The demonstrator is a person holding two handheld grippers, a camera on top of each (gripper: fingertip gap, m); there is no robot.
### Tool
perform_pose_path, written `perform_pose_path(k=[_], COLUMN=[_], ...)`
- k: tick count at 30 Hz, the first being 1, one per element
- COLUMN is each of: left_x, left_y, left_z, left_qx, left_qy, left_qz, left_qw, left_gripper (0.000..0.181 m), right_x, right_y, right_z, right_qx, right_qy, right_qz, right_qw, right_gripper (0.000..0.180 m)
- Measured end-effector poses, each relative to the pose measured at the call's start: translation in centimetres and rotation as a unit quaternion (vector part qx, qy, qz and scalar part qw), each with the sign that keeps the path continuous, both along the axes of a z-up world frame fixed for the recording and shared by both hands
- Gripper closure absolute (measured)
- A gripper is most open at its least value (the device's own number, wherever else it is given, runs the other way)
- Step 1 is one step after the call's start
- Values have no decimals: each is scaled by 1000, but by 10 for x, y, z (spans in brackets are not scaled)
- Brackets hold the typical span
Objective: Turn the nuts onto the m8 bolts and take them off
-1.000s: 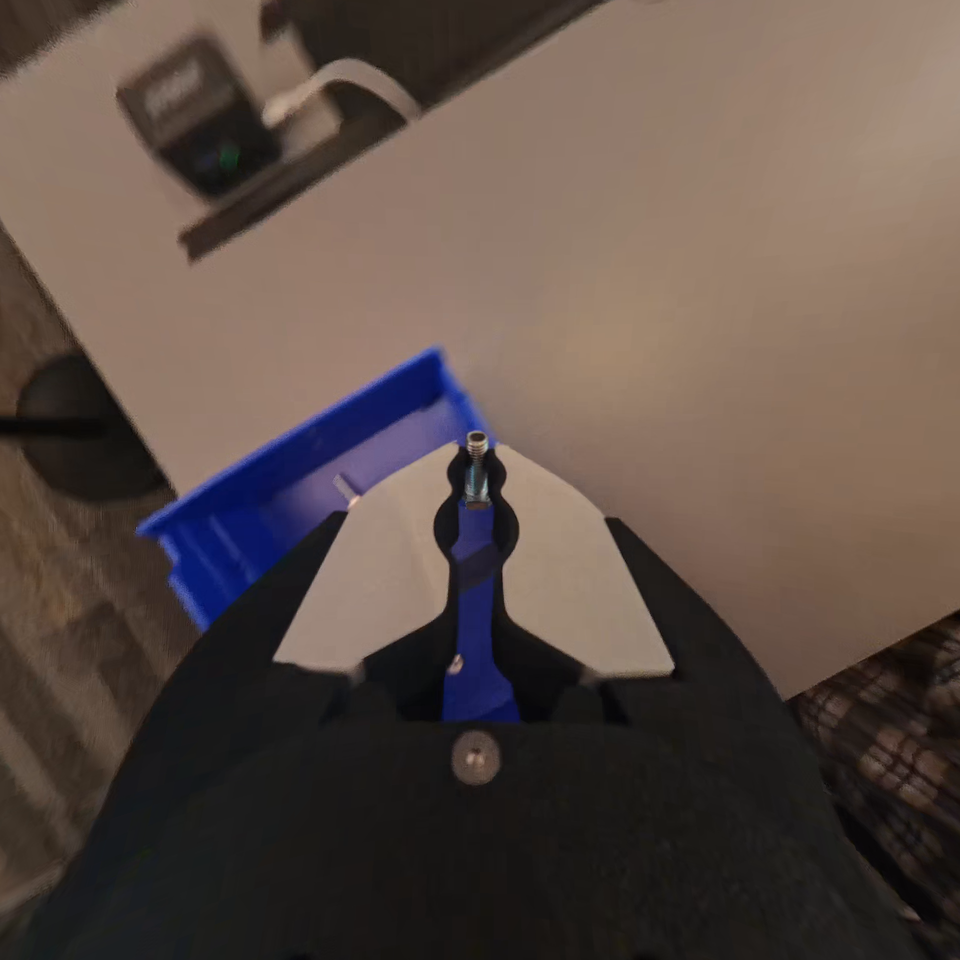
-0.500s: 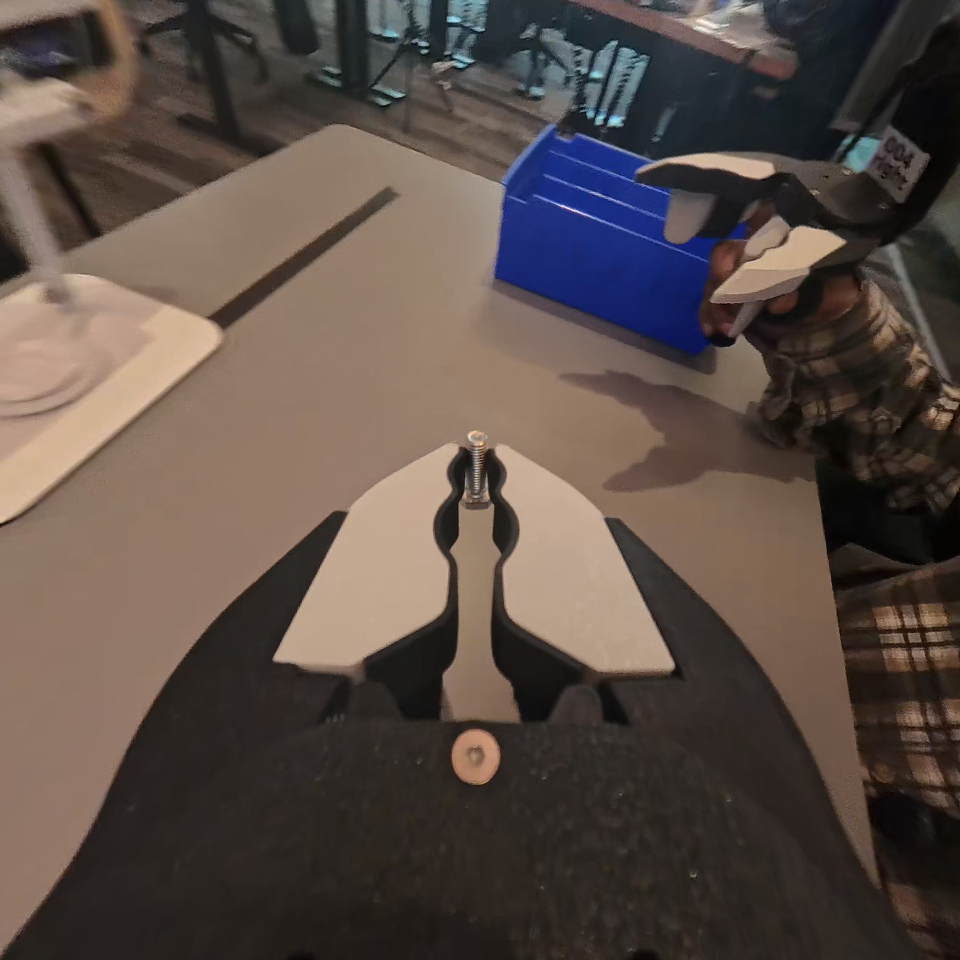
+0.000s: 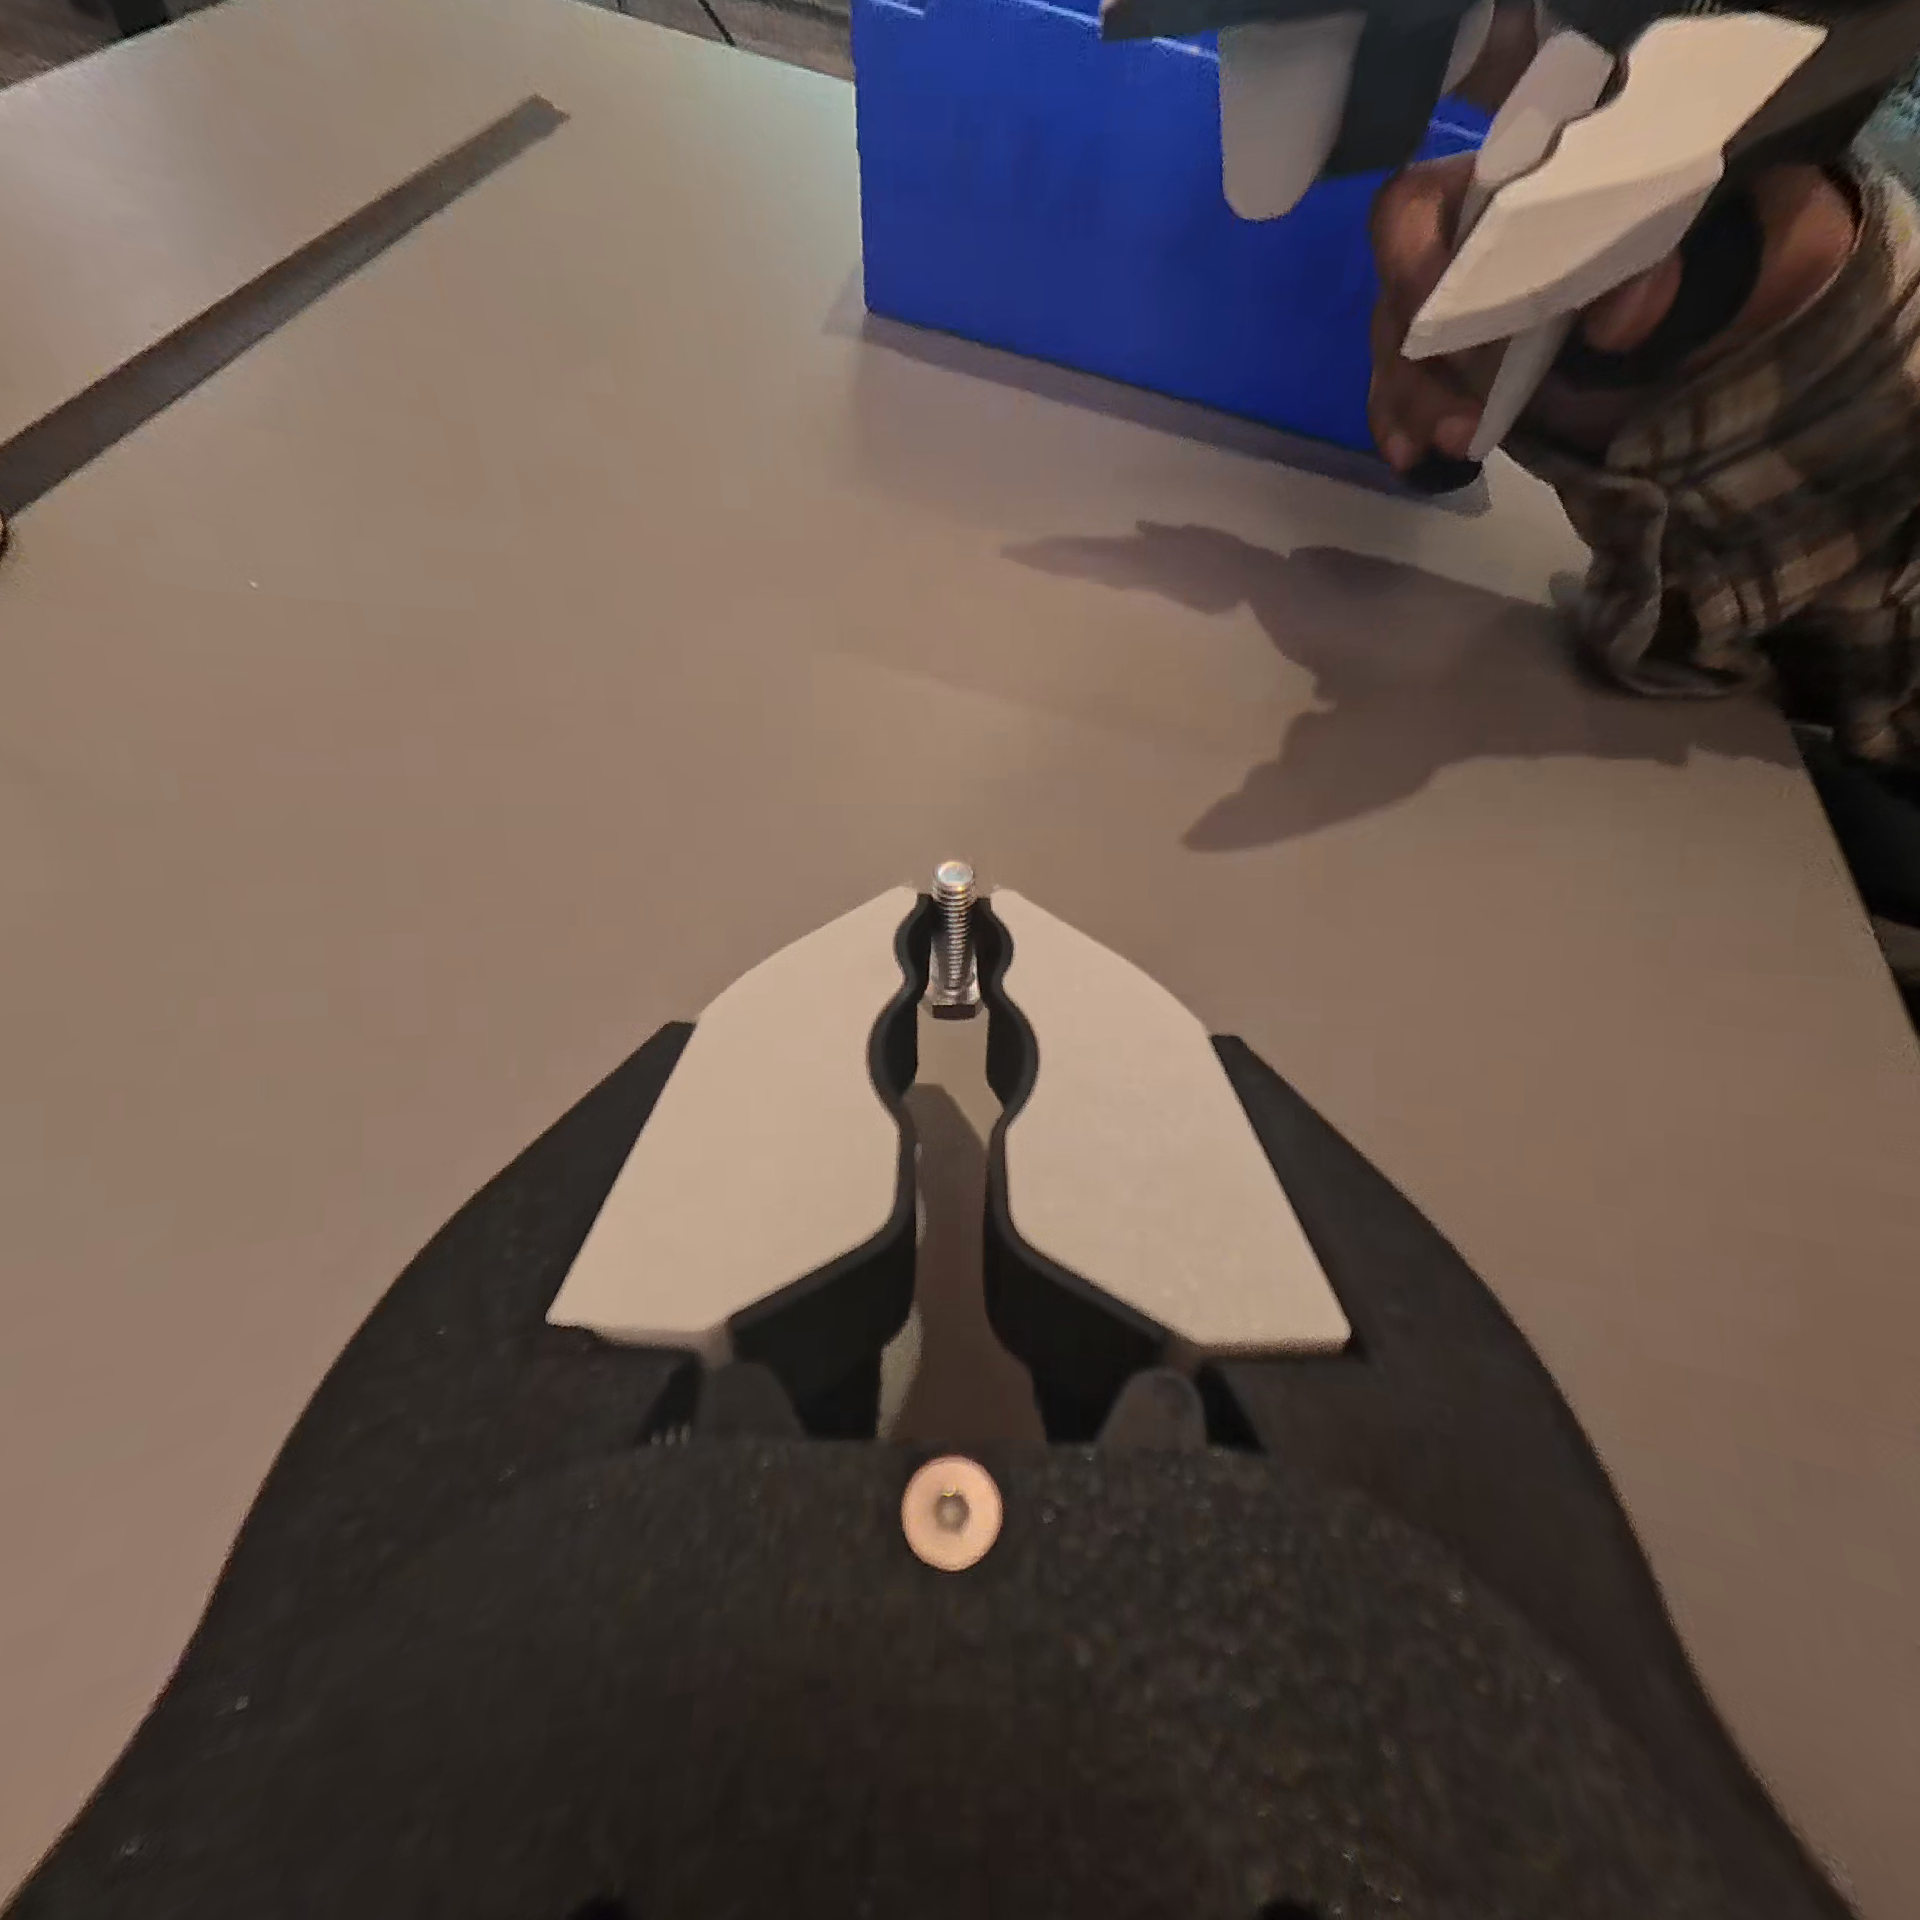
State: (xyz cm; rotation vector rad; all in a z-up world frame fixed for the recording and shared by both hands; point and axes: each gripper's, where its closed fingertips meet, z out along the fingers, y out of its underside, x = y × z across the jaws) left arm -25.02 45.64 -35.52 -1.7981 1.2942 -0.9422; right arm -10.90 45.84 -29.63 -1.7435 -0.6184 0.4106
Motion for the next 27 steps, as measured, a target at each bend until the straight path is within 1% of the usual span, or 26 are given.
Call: perform_pose_path(k=[3,7,11,14,22,25,27], left_x=[5,4,1,-6,-17,-17,-19], left_y=[-2,-2,-2,-1,-3,-3,-2], left_z=[-7,-28,-33,-41,-48,-45,-41], left_qx=[-8,-10,-14,-11,-21,-20,-20], left_qy=[4,51,66,98,117,109,101], left_qz=[-7,-13,-17,-13,-13,-13,-8], left_qw=[1000,999,998,995,993,994,995], left_gripper=[173,174,173,173,171,167,161], right_x=[-4,-8,-9,-9,-8,-9,-11], right_y=[6,10,9,8,4,3,2], right_z=[-5,-15,-20,-18,-14,-15,-14], right_qx=[-1,-4,-6,-1,6,4,3], right_qy=[1,2,4,5,8,5,2], right_qz=[1,4,8,10,14,17,20], right_qw=[1000,1000,1000,1000,1000,1000,1000], right_gripper=[56,57,57,57,57,57,58])
